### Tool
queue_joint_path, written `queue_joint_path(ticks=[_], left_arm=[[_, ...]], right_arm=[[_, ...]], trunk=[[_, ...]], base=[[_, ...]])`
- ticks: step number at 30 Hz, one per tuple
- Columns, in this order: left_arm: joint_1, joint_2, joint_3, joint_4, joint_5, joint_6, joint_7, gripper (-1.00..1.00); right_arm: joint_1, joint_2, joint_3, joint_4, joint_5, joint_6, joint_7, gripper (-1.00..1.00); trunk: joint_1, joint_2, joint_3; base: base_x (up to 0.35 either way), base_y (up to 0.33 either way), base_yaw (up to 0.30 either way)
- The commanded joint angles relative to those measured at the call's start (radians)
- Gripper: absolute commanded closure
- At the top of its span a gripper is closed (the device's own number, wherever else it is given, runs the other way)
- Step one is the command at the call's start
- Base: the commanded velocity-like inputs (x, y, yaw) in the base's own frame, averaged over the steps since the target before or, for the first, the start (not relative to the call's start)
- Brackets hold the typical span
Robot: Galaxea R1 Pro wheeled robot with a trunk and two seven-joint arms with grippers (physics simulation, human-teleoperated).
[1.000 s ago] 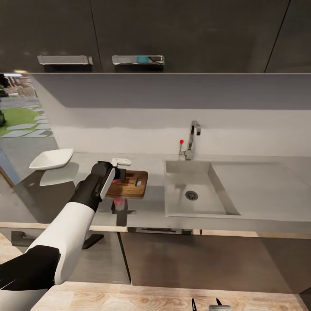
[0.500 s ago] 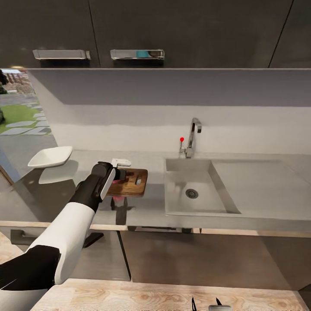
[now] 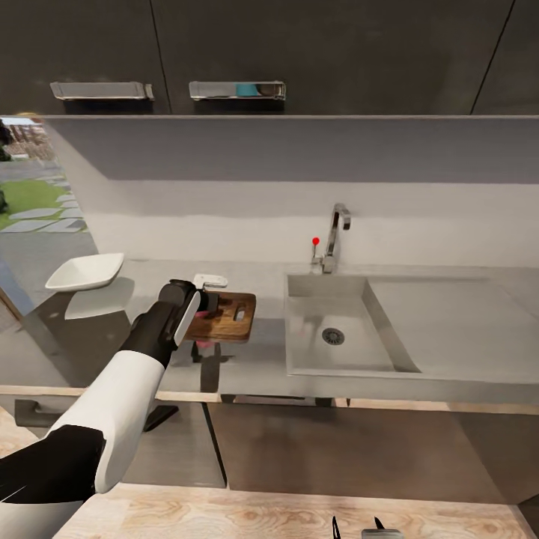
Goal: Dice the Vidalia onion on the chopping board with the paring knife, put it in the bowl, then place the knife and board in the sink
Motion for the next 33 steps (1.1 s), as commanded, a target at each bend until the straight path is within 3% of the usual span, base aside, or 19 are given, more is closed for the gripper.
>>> queue_joint_path(ticks=[1, 33], left_arm=[[-0.001, 0.0, -0.002, 0.0, 0.0, 0.004, 0.003, 1.0], [0.0, -0.003, -0.004, 0.01, 0.003, 0.004, 0.003, 1.0]], right_arm=[[-0.001, 0.0, 0.009, 0.001, -0.006, -0.002, -0.004, -1.0], [-0.001, 0.0, 0.009, 0.001, -0.006, -0.002, -0.004, -1.0]], trunk=[[0.0, -0.001, -0.001], [0.0, -0.001, -0.001]], base=[[0.167, 0.0, 0.0], [0.015, 0.0, 0.0]])
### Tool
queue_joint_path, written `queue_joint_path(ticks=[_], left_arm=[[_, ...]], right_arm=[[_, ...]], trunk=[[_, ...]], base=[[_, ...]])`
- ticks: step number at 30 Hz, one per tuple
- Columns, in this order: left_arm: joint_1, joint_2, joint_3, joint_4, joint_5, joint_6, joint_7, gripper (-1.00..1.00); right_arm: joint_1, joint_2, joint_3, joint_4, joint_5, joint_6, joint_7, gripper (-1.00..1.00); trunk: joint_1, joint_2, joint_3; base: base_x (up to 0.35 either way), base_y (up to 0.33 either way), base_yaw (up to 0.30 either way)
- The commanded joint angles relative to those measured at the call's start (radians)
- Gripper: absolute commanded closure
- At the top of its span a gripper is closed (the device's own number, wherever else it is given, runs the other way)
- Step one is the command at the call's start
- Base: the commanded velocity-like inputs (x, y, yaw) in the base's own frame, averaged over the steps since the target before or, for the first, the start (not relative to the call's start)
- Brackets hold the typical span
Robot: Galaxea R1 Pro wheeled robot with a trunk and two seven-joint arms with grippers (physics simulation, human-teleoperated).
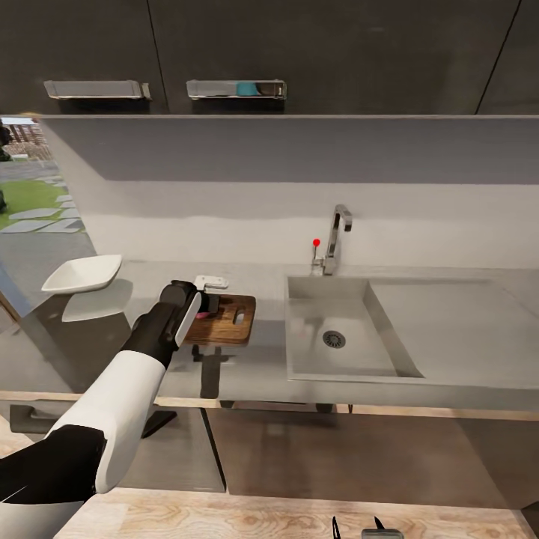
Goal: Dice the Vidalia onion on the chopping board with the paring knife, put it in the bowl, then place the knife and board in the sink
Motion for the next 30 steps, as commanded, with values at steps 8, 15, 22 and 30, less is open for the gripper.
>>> queue_joint_path(ticks=[8, 15, 22, 30], left_arm=[[-0.001, 0.0, -0.002, 0.0, 0.0, 0.004, 0.003, 1.0], [-0.001, 0.0, -0.002, 0.005, 0.0, 0.004, 0.002, 1.0], [-0.001, 0.0, -0.002, 0.005, 0.0, 0.004, 0.002, 1.0], [-0.001, 0.0, -0.002, 0.004, 0.0, 0.004, 0.002, 1.0]], right_arm=[[-0.001, 0.0, 0.009, 0.001, -0.006, -0.002, -0.004, -1.0], [-0.001, 0.0, 0.009, 0.001, -0.006, -0.002, -0.004, -1.0], [-0.001, 0.0, 0.009, 0.001, -0.006, -0.002, -0.004, -1.0], [-0.001, 0.0, 0.009, 0.001, -0.006, -0.002, -0.004, -1.0]], trunk=[[0.0, -0.001, -0.001], [0.0, -0.001, -0.001], [0.0, -0.001, -0.001], [0.0, -0.001, -0.001]], base=[[0.0, 0.0, 0.0], [0.0, 0.0, 0.0], [0.0, 0.0, 0.0], [0.0, 0.0, 0.0]])
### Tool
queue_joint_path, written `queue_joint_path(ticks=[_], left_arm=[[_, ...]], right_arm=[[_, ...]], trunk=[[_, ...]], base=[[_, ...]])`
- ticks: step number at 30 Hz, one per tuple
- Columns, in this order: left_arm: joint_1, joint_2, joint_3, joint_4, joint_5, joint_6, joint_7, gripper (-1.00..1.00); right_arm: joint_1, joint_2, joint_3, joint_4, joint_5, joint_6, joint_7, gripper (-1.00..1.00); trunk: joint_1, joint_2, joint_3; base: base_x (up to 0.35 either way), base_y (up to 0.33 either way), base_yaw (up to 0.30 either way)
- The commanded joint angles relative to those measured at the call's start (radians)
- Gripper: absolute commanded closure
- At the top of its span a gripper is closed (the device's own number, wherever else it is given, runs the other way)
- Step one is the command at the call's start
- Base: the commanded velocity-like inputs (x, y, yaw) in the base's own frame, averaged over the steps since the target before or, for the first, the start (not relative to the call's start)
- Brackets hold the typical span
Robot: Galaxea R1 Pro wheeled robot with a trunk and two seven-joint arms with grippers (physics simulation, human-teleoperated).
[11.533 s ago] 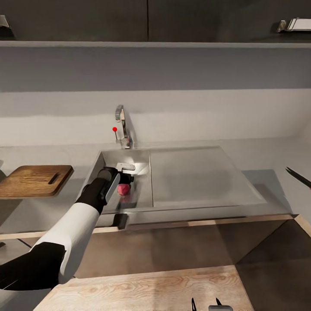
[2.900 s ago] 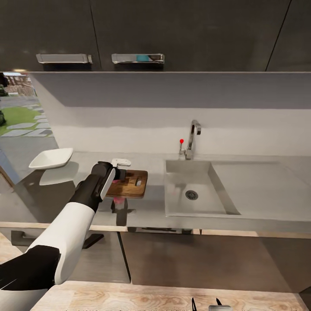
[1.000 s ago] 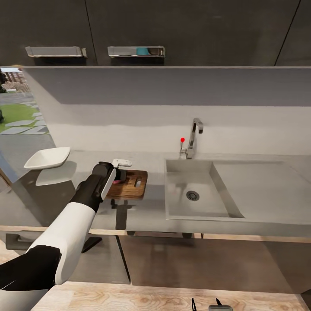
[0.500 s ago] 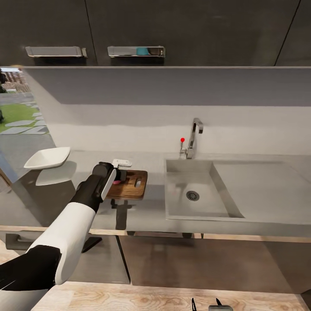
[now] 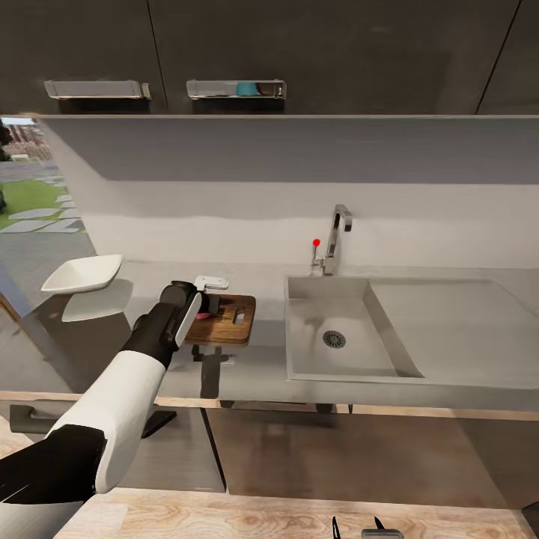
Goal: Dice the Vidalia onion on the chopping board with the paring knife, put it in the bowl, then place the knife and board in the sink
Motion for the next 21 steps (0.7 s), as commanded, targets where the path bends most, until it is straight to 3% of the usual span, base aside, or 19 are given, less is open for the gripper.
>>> queue_joint_path(ticks=[1, 2, 3, 19, 21], left_arm=[[-0.001, 0.0, -0.002, -0.001, 0.0, 0.004, 0.003, 1.0], [-0.001, 0.0, -0.002, -0.001, 0.0, 0.004, 0.003, 1.0], [-0.001, 0.0, -0.002, -0.001, 0.0, 0.004, 0.003, -1.0], [-0.001, 0.0, -0.001, -0.015, -0.003, 0.004, 0.003, -1.0], [-0.001, 0.0, 0.0, -0.058, -0.003, 0.004, 0.003, -1.0]], right_arm=[[-0.001, 0.0, 0.009, 0.001, -0.006, -0.002, -0.004, -1.0], [-0.001, 0.0, 0.009, 0.001, -0.006, -0.002, -0.004, -1.0], [-0.001, 0.0, 0.009, 0.001, -0.006, -0.002, -0.004, -1.0], [-0.001, 0.0, 0.009, 0.001, -0.006, -0.002, -0.004, -1.0], [-0.001, 0.0, 0.009, 0.001, -0.006, -0.002, -0.004, -1.0]], trunk=[[0.0, -0.001, -0.001], [0.0, -0.001, -0.001], [0.0, -0.001, -0.001], [0.0, -0.001, -0.001], [0.0, -0.001, -0.001]], base=[[0.0, 0.0, 0.0], [0.0, 0.0, 0.0], [0.0, 0.0, 0.0], [0.0, 0.0, 0.0], [0.0, 0.0, 0.0]])
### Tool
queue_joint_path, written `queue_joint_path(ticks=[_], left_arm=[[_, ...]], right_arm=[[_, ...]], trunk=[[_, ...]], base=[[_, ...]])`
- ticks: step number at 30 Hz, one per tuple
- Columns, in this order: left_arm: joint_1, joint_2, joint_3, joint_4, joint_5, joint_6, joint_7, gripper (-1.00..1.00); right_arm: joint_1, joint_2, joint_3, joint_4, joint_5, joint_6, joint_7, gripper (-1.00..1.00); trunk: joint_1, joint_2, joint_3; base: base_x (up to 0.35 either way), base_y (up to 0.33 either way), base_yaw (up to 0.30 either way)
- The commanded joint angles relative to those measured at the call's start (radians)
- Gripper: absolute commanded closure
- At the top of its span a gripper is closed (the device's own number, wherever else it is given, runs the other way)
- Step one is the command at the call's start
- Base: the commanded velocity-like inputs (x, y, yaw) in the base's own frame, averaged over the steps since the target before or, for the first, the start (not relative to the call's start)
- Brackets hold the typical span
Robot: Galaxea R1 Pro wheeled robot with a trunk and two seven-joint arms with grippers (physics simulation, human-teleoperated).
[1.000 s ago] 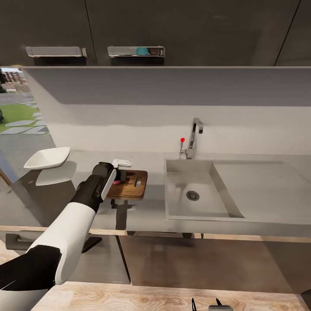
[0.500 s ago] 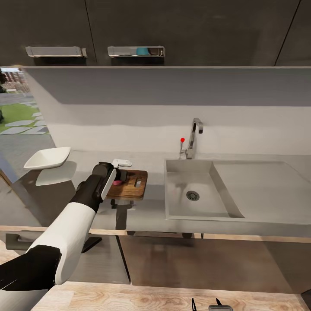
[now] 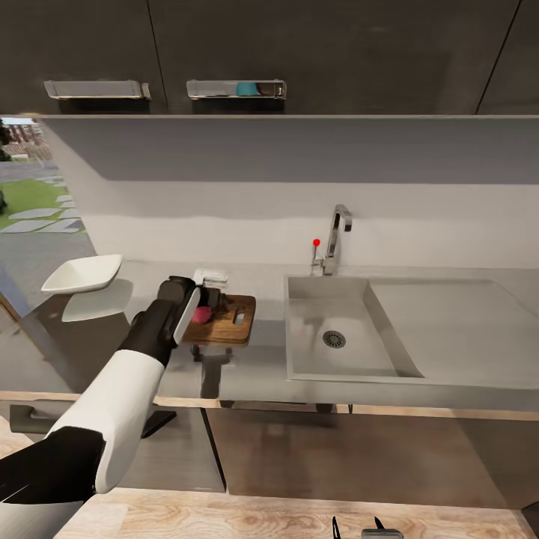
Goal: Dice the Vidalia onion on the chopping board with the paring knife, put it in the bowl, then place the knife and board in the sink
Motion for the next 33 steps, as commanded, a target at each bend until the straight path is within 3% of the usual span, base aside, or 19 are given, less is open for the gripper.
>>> queue_joint_path(ticks=[1, 11, 19, 33], left_arm=[[-0.001, 0.001, -0.001, -0.029, 0.001, 0.005, 0.006, -1.0], [-0.001, 0.006, 0.002, -0.336, 0.001, 0.058, 0.008, -1.0], [-0.001, 0.008, 0.0, -0.341, 0.003, 0.068, 0.007, -1.0], [0.0, 0.008, -0.001, -0.294, 0.004, 0.065, 0.008, -1.0]], right_arm=[[-0.001, 0.0, 0.009, 0.001, -0.006, -0.002, -0.004, -1.0], [-0.001, 0.0, 0.009, 0.001, -0.006, -0.002, -0.004, -1.0], [-0.001, 0.0, 0.009, 0.001, -0.006, -0.002, -0.004, -1.0], [-0.001, 0.0, 0.009, 0.001, -0.006, -0.002, -0.006, -1.0]], trunk=[[0.0, -0.001, -0.001], [0.0, -0.001, -0.001], [0.0, -0.001, -0.001], [0.0, -0.001, -0.001]], base=[[0.0, 0.0, 0.0], [0.0, 0.0, 0.0], [-0.06, 0.0, 0.0], [-0.322, 0.0, 0.0]])
